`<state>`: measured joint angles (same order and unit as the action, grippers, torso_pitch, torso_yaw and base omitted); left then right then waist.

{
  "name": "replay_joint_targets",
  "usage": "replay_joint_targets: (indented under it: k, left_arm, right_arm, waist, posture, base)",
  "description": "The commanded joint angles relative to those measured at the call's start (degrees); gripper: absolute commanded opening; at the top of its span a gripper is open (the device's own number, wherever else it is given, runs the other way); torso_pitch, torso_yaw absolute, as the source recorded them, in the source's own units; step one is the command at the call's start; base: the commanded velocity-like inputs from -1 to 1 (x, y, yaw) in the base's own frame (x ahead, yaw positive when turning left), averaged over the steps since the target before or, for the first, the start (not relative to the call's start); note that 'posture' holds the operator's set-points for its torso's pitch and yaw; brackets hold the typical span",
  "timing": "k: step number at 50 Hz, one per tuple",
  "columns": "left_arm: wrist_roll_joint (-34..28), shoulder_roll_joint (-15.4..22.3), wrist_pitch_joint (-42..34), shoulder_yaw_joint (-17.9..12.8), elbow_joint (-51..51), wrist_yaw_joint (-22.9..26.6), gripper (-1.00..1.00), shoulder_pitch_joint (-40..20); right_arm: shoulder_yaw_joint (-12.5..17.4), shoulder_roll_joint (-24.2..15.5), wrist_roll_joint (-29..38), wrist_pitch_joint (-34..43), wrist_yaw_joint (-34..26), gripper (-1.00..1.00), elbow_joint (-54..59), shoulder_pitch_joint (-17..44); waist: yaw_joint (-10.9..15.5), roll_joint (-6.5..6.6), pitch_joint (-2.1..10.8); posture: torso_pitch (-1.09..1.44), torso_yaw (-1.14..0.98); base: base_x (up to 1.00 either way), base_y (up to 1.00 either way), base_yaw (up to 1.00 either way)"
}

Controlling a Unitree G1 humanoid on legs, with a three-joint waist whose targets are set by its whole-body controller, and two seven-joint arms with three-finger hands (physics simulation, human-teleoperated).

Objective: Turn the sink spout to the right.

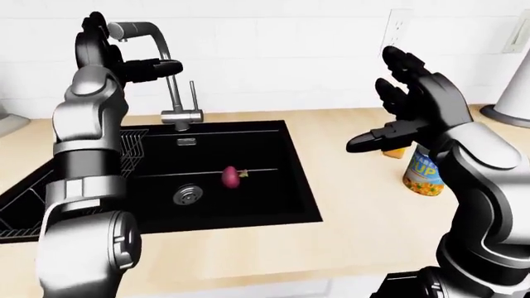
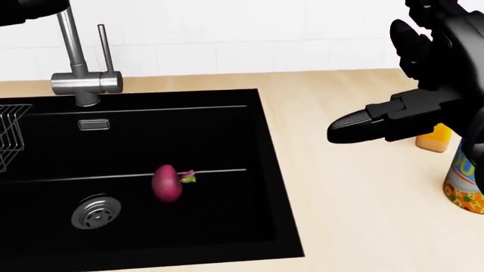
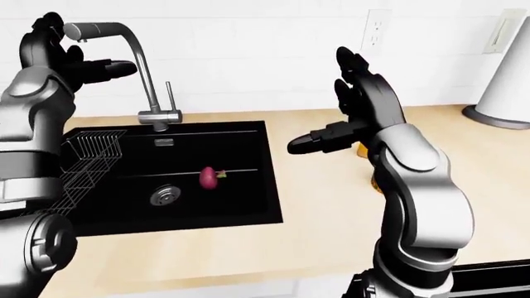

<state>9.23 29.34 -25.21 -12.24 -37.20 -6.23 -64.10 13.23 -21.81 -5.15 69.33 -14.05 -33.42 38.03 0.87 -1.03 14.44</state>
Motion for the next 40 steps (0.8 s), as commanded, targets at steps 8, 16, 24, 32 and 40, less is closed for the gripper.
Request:
replay_joint_targets:
  k: [8, 16, 24, 32, 40]
  left_arm:
    - [-0.3, -0.3, 0.5, 0.1, 3.2, -0.3, 1.0, -1.8]
    - [-0.4, -1.0, -0.6, 0.3, 4.9, -0.5, 1.0, -1.8]
    - [-0.5, -2.8, -2.2, 0.8, 7.6, -0.8, 1.0, -1.1]
    - [-0.3, -4.8, -4.3, 1.3, 11.0, -1.7, 1.0, -0.3]
    - [-0.4, -6.1, -6.2, 1.7, 14.1, -2.0, 1.0, 0.6]
  right_arm:
    - [0.5, -1.0, 0.2, -0.9, 0.3, 1.0, -1.0, 2.4]
    - [0.5, -1.1, 0.2, -0.6, 0.2, 1.0, -1.2, 2.6]
    - [0.7, -1.1, 0.1, -0.6, 0.2, 1.0, -1.4, 2.3]
    - [1.3, -1.1, -0.1, -0.9, 0.1, 1.0, -1.9, 1.2]
    - [1.9, -1.4, -0.6, -0.5, 0.1, 1.0, -2.7, 0.7]
  waist:
    - [0.1, 0.07, 0.75]
    - [0.2, -0.09, 0.76]
    - [0.2, -0.19, 0.69]
    - [0.1, -0.26, 0.66]
    - [0.0, -0.34, 0.66]
  posture:
    - [-0.36, 0.0]
    - [-0.36, 0.0]
    - [-0.36, 0.0]
    - [-0.36, 0.0]
    - [-0.36, 0.0]
  base:
    - [0.0, 0.0, 0.0]
    - [0.0, 0.0, 0.0]
    - [0.0, 0.0, 0.0]
    - [0.0, 0.0, 0.0]
    - [0.0, 0.0, 0.0]
